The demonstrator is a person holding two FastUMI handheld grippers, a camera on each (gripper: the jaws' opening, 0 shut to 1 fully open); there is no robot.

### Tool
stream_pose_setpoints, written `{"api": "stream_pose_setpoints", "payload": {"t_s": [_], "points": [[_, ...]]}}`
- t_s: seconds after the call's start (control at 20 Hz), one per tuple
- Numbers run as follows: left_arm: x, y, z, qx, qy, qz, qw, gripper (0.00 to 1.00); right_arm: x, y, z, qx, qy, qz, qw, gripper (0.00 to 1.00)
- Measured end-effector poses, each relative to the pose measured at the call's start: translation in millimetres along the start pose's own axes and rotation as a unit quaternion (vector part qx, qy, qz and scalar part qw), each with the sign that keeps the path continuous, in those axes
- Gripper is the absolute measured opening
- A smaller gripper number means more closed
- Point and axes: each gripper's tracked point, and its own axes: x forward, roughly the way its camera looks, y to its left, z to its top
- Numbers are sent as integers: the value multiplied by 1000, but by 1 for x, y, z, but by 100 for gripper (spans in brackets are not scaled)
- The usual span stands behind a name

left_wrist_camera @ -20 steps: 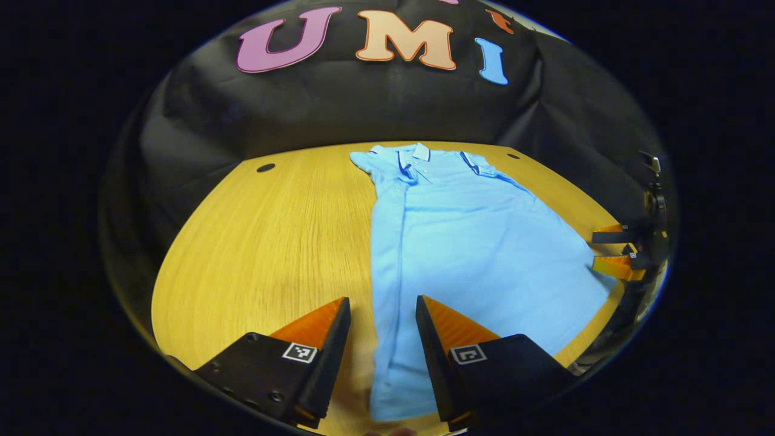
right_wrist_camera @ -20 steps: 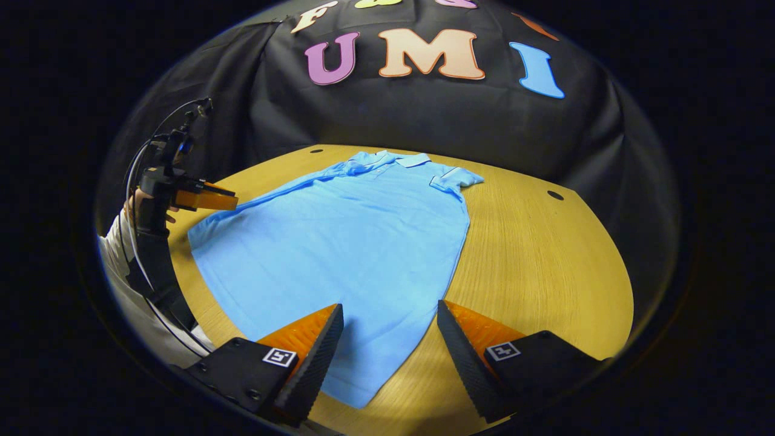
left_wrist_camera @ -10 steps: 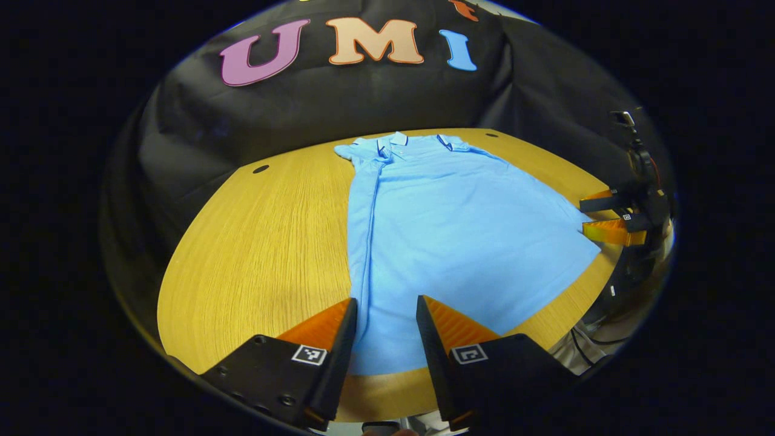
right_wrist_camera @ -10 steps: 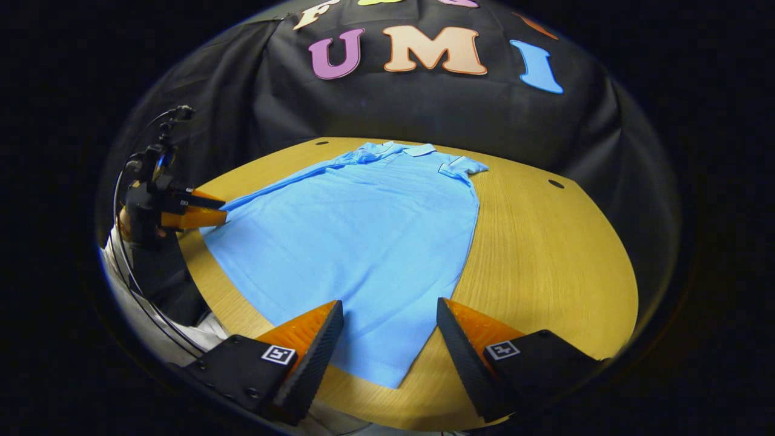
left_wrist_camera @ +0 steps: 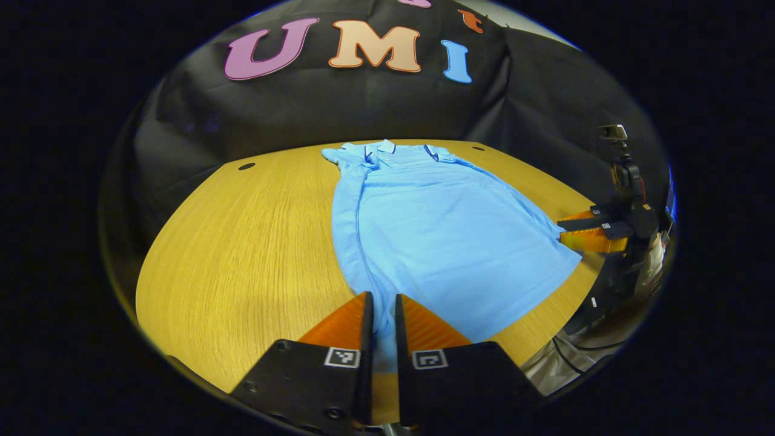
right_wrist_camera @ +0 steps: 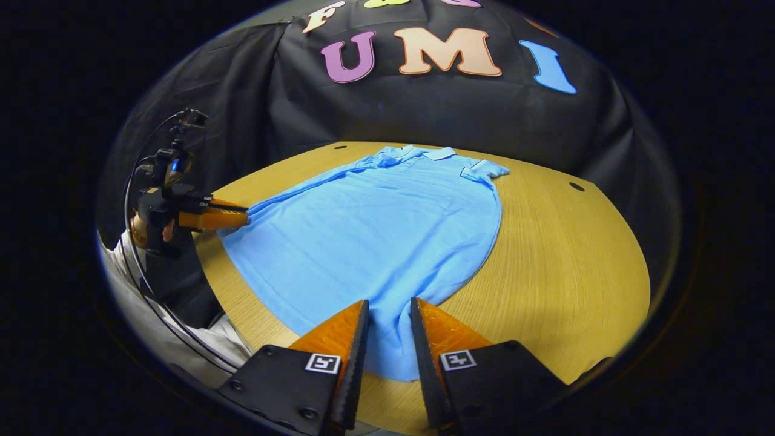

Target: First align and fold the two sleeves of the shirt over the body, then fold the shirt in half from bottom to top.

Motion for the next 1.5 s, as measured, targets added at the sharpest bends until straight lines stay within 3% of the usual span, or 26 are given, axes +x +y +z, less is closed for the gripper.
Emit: {"api": "stream_pose_setpoints", "payload": {"t_s": [0.05, 0.1, 0.15, 0.35, 0.6, 1.05, 1.5], "points": [[-1, 0, 0, -1, 1, 0, 1000, 2, 2, 1, 1, 5, -2, 3, 1000, 27], [-1, -1, 1, -1, 0, 1, 1000, 2, 3, 0, 1, 10, -1, 2, 1000, 21], [0, -1, 2, 0, -2, 1, 1000, 0, 4, -1, 3, 13, 0, 2, 1000, 7], [5, 1, 20, -3, -27, 5, 1000, 0, 10, -5, 12, 2, -18, -18, 1000, 7], [14, 4, 73, -4, -73, -10, 997, 0, 25, -23, 51, 10, -49, -26, 998, 7], [81, 54, 161, -35, -119, 4, 992, 0, 84, -74, 130, -17, -62, -68, 996, 7], [160, 99, 233, -68, -132, 25, 989, 0, 158, -145, 210, 56, -72, -99, 991, 7]]}}
